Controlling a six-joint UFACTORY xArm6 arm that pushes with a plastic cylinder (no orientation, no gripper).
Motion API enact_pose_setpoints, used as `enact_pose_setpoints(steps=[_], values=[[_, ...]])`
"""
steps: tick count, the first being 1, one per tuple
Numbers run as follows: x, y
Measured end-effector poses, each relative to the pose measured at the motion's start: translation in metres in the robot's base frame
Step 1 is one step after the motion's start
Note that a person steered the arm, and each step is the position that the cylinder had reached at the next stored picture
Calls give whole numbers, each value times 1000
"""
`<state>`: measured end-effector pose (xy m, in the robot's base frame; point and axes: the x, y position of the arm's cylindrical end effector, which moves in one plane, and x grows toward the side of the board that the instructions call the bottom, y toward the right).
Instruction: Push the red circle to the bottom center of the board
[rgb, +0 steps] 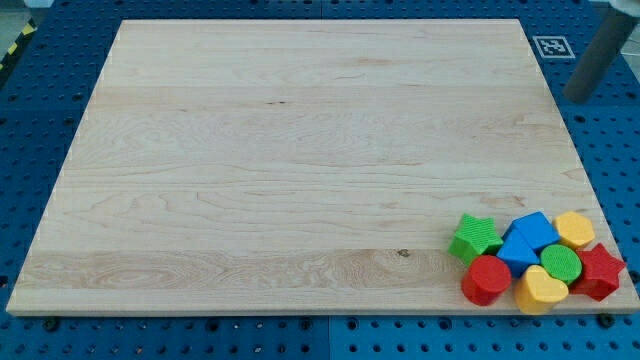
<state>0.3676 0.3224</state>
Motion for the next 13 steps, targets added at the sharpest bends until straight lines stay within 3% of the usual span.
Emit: enact_pose_setpoints(steps=[2,3,5,6,8,13], values=[[53,23],[142,23],[179,22],[235,-15],[244,22],[250,-2]])
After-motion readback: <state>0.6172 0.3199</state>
